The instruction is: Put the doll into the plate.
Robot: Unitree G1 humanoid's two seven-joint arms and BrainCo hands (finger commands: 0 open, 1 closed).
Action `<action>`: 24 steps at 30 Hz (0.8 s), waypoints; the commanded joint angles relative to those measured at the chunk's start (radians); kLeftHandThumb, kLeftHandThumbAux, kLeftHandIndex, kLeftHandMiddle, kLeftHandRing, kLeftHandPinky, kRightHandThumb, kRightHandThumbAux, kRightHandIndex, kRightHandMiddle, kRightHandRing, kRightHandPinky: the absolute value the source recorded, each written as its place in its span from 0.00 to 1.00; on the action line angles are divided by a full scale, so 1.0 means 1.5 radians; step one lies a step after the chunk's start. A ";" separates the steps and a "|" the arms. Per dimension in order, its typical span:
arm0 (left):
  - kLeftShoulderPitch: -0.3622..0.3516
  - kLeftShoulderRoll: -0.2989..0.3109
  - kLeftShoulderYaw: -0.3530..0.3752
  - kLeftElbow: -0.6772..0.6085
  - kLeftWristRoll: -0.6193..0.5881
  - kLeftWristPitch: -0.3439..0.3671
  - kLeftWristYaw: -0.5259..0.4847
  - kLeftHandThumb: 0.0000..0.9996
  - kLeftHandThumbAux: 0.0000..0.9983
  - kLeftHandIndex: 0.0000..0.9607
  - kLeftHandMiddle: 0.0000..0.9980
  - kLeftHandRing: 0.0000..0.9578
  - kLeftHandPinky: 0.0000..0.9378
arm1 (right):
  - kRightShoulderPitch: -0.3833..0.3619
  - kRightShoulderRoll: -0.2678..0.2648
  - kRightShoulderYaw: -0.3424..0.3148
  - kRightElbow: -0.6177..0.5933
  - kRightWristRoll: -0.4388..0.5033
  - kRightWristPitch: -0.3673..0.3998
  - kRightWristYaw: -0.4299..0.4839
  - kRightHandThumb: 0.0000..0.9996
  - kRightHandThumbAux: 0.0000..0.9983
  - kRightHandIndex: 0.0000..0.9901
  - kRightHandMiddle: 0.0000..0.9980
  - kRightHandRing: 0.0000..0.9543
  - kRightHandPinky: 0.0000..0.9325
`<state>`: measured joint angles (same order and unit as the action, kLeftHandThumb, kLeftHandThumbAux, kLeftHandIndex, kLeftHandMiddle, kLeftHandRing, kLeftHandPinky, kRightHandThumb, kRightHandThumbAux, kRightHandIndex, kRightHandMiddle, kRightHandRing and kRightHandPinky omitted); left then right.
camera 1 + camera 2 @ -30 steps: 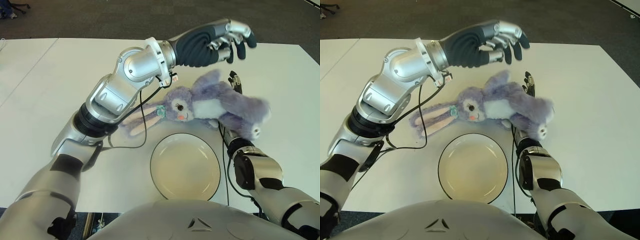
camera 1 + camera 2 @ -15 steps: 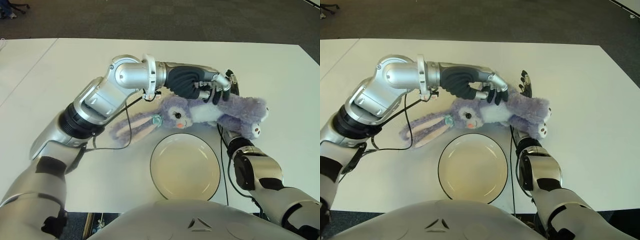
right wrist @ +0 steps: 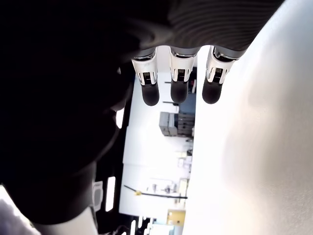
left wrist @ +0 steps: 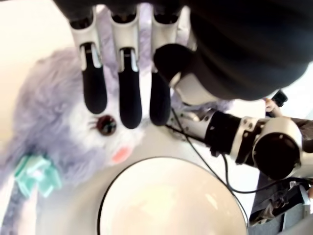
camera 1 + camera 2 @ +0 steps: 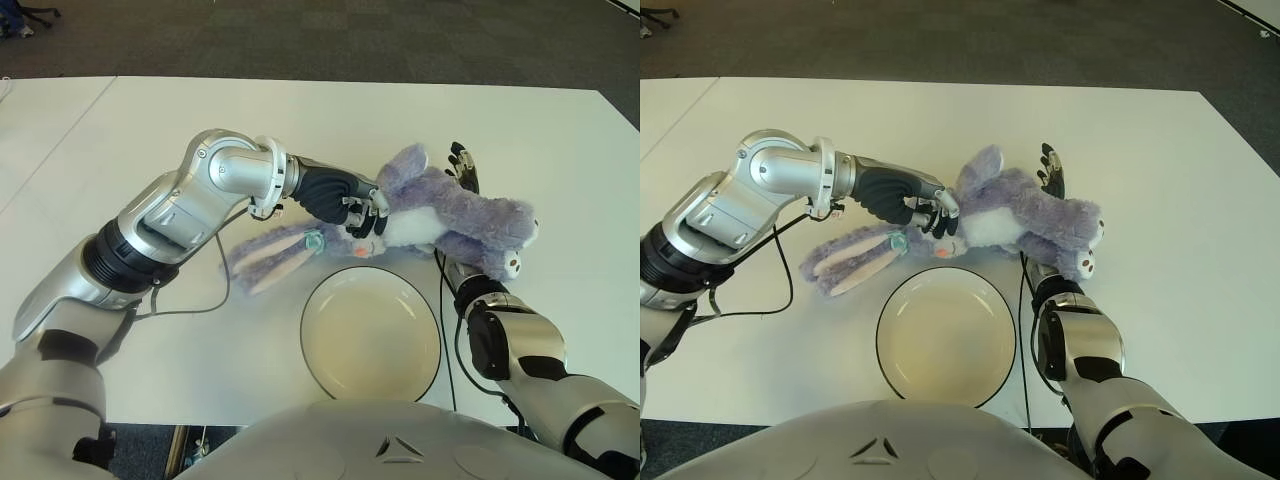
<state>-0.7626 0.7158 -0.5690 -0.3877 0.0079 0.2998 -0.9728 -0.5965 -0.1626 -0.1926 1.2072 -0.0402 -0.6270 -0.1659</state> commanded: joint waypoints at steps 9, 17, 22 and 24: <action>0.031 0.016 -0.009 -0.034 0.060 0.047 -0.033 0.85 0.67 0.42 0.54 0.85 0.82 | 0.164 0.057 -0.008 0.098 -0.013 0.039 -0.011 0.06 0.82 0.13 0.00 0.00 0.01; 0.037 0.005 0.034 0.000 0.070 -0.002 0.010 0.86 0.66 0.42 0.55 0.85 0.82 | 0.168 0.060 -0.015 0.098 -0.006 0.036 0.001 0.03 0.78 0.08 0.00 0.00 0.01; 0.082 -0.004 0.069 -0.003 0.089 -0.050 0.073 0.85 0.66 0.42 0.55 0.83 0.79 | 0.172 0.061 -0.013 0.096 -0.009 0.014 0.006 0.04 0.78 0.06 0.00 0.00 0.00; 0.113 -0.005 0.087 -0.005 0.103 -0.086 0.112 0.85 0.66 0.42 0.58 0.70 0.62 | 0.168 0.063 -0.003 0.096 -0.020 0.010 -0.003 0.05 0.77 0.05 0.00 0.00 0.01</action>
<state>-0.7130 0.7194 -0.5051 -0.4217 0.0902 0.2694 -0.9296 -0.5958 -0.1591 -0.2179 1.2073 -0.0354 -0.6427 -0.1652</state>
